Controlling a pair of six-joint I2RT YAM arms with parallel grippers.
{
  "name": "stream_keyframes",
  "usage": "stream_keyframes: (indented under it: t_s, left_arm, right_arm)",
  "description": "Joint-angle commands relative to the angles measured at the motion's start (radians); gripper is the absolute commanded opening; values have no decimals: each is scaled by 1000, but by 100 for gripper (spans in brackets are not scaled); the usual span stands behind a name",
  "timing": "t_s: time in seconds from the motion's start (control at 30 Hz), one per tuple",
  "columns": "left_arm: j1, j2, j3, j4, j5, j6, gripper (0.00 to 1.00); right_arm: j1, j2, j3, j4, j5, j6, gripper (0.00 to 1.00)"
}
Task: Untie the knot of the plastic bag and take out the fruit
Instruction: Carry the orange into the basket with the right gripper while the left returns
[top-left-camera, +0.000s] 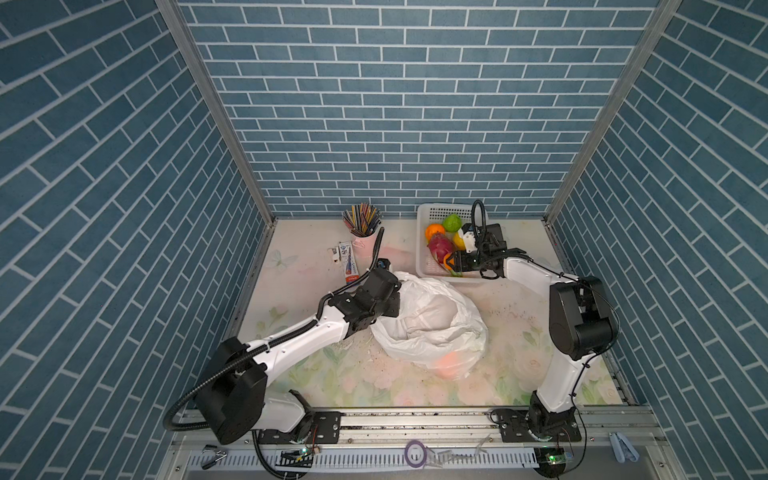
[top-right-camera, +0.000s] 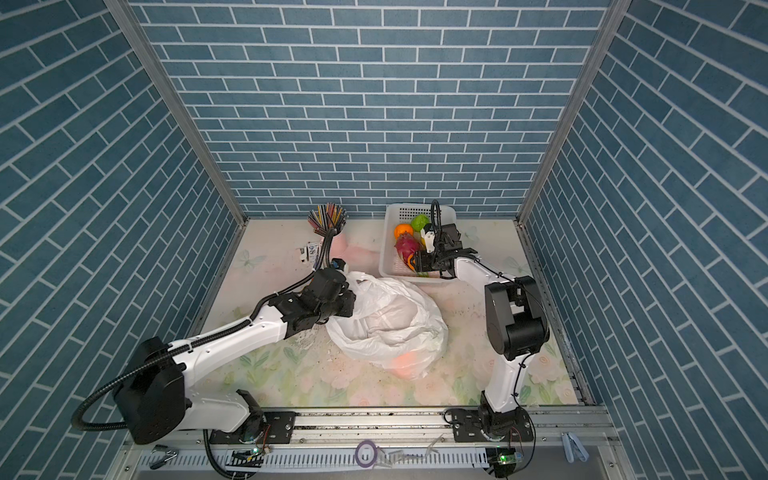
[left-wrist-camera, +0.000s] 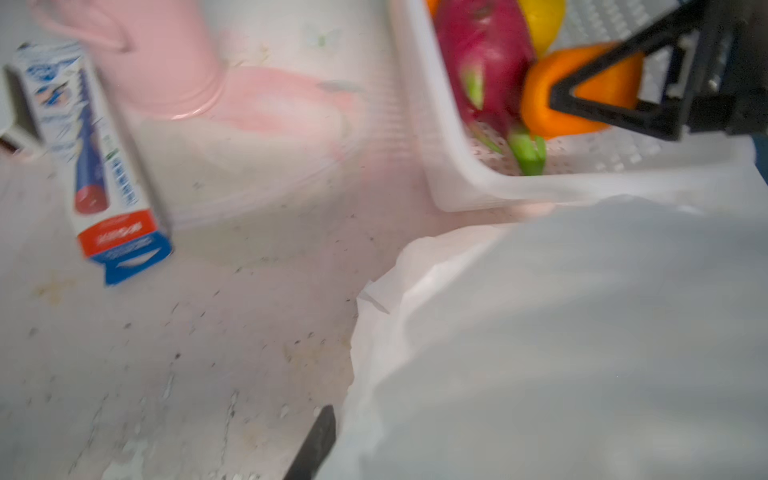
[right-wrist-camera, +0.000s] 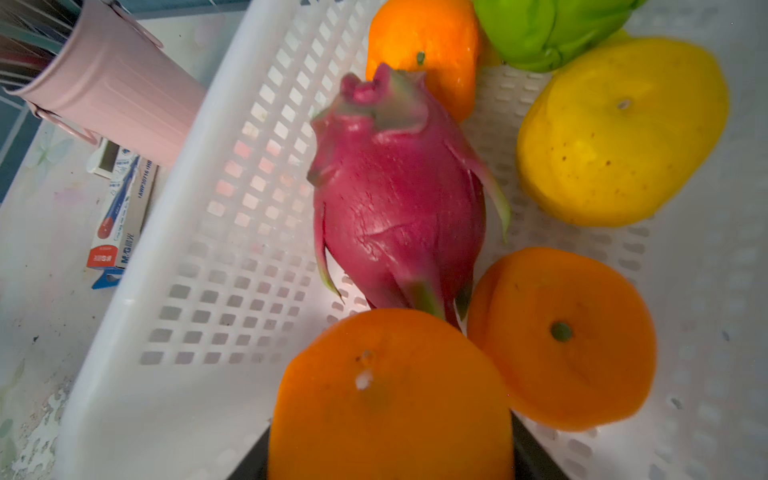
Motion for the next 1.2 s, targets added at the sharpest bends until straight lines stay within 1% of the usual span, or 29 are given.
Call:
stream_keyframes:
  t_s: [0.0,0.17,0.23,0.3,0.37,0.4,0.47,0.57,0.67,0.8,1.03,1.17]
  left_arm:
    - [36,-89,-33,-23,-76,-48,30]
    - [61,-139,-31,-65,-113,-41,30]
    - [62,-149,-24,-82,-132,-38,32]
    - [62,-164,-22,-88,-145,-36,38]
    - [62,-185,-22,-93,-152,-29,47]
    - [62,-195,-22,-99,-159,-30,50]
    - [62,-220,-19,-101,-160,-24,60]
    - [62,-263,-30,-44,-77,15,74]
    - [61,-300,-38,-1,-13,25,80]
    - [53,-342,-41,31,34,40,83]
    - [24,-425,-30,42,65,155,86]
    - [6,-459,-6,55,79,180,86]
  right_arm:
    - [-4,-31,-1,-11,16,-32,49]
    - [-5,-4,17,-14,12,-14,49]
    - [-5,14,30,-22,2,-3,49]
    - [-5,27,38,-29,-7,7,49]
    - [-5,29,37,-27,-4,18,49]
    - [-5,28,36,-28,10,21,49]
    - [-6,20,38,-43,73,33,51]
    - [-17,8,30,-52,170,71,54]
    - [-29,19,49,-97,197,74,58]
    - [-31,17,46,-111,191,72,64]
    - [-31,-22,40,-121,192,79,74]
    - [-31,-44,47,-136,210,74,77]
